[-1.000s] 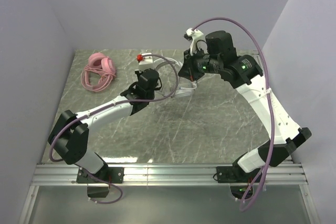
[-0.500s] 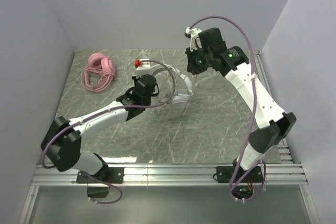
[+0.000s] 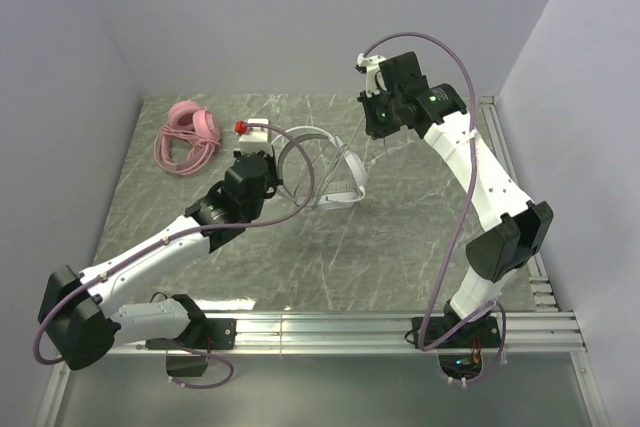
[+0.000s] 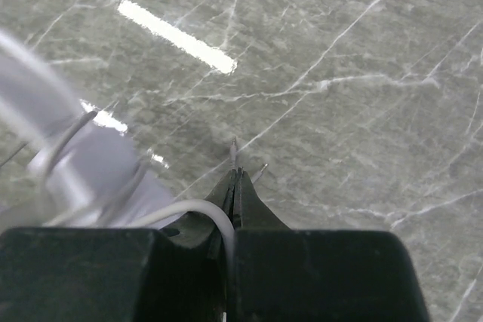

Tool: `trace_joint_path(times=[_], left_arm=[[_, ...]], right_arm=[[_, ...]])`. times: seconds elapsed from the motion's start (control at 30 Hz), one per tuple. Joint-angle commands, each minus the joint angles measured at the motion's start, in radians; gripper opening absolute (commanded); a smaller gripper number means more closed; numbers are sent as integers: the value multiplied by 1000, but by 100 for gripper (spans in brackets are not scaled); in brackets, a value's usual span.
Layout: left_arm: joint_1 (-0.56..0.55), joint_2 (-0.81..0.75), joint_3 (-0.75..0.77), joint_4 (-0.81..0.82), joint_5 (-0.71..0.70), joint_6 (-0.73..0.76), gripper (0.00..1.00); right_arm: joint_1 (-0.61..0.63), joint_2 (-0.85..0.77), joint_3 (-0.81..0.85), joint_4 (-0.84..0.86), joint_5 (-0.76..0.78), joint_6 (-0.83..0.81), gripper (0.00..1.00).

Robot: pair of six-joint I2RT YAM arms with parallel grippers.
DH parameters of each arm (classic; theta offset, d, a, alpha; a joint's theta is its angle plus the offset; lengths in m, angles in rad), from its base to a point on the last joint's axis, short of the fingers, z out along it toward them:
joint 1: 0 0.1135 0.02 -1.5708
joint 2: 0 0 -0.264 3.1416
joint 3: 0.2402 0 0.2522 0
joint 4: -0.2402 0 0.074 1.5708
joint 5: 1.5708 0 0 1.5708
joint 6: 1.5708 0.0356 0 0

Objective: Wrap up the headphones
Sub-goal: Wrap the headphone cable with the right arm

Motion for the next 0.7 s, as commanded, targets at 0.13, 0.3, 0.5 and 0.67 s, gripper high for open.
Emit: trace_joint_path(times=[0.13,0.3,0.5,0.67], left_arm=[[-9,-67,43,-104,196,-55,0],[-8,-101,117,-190,312,-95,0],[24,-98,189,-289,415,-171,0],[147,-67,249,-357,549,-276,0]], right_arm=[[-45,-46,-109,219,43,-33,0],[-59,-92,-238,358,-33,-32,0],[-111,-142,-390,473,-201,-24,0],[-148,-200,-551,642,-346,46,2]])
